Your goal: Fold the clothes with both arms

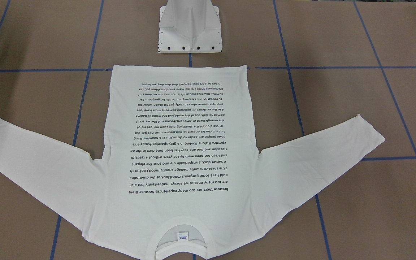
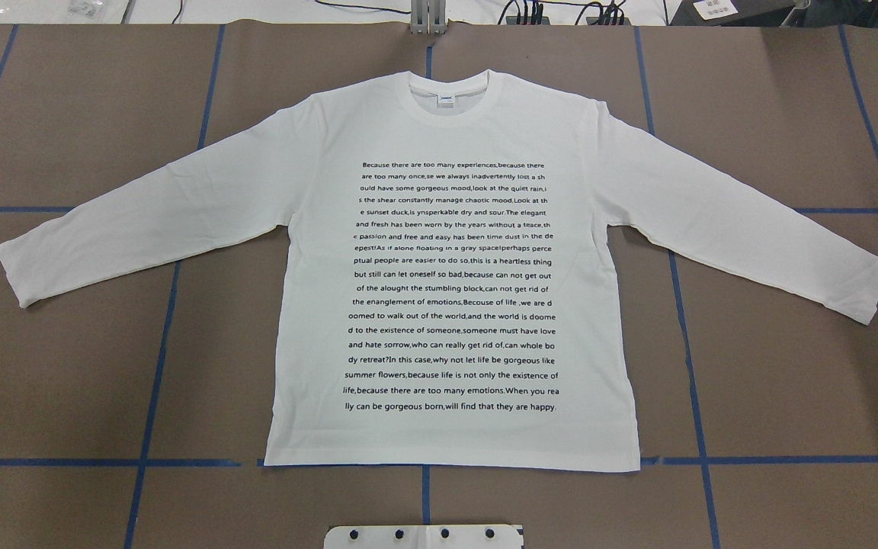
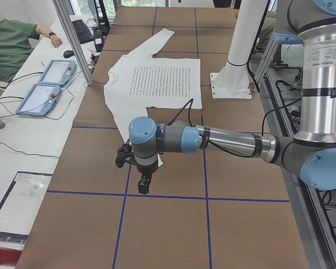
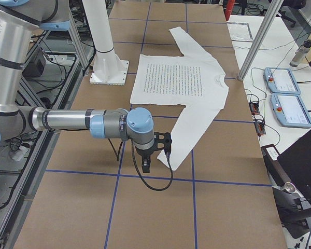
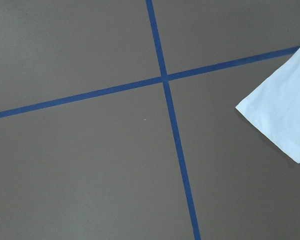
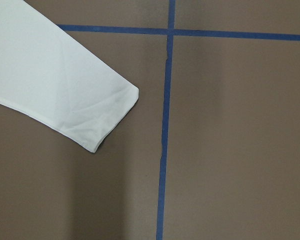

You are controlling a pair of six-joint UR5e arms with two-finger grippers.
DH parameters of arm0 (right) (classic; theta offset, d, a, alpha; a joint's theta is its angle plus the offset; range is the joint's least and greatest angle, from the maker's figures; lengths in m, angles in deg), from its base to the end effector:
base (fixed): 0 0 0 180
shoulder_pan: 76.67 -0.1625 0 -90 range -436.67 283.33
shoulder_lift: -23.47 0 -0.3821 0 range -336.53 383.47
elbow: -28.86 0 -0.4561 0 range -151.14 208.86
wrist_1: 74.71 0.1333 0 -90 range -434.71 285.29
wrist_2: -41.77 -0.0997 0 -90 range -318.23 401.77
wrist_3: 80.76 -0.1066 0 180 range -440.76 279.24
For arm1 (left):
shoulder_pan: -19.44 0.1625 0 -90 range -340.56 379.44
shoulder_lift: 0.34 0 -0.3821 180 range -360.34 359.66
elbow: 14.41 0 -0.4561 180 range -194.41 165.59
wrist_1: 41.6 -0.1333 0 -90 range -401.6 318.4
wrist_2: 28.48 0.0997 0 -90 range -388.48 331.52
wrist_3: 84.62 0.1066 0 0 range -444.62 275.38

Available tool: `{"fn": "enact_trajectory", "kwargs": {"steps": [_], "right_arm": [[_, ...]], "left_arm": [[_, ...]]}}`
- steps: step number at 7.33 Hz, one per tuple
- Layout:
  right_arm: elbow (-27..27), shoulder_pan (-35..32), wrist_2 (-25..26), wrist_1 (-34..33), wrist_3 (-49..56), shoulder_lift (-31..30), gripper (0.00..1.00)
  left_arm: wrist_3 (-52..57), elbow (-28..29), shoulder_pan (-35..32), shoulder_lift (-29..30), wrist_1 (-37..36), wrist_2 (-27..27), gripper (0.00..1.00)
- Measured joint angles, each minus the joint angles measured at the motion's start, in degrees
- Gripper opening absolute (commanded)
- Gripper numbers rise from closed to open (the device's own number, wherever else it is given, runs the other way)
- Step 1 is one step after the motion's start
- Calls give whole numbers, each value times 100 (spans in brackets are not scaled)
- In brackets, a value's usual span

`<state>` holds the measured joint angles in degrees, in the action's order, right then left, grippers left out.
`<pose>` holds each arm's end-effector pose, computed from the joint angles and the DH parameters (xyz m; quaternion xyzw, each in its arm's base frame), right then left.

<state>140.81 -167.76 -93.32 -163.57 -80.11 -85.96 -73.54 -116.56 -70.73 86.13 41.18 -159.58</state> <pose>0.0660 -0.4317 0.5715 0.0353 -0.3827 -0.0087 0.9231 -0.0648 -0.5289 0.5534 0.0458 0.3482 0.0933 0.9316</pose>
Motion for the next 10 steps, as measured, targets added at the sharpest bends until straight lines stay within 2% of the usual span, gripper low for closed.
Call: {"fn": "enact_trajectory", "kwargs": {"steps": [2,4,6,8,10], "right_arm": [[11,3,-5,0,-5,11,100],[22,27,24,119,-26,131,100],[-147,373,88,383,-634,494,100],[-892,788,105,881,-1079,1077,100],[-1944,1207,120,2225,-1973,1490,95]], "left_arm": [[6,-105,2,-19,0,6,100],[5,-495,14,-147,3,8,100],[-16,-640,18,-37,51,-7,100],[-16,-584,5,241,329,-35,100],[-8,-598,-6,270,448,-66,100]]}}
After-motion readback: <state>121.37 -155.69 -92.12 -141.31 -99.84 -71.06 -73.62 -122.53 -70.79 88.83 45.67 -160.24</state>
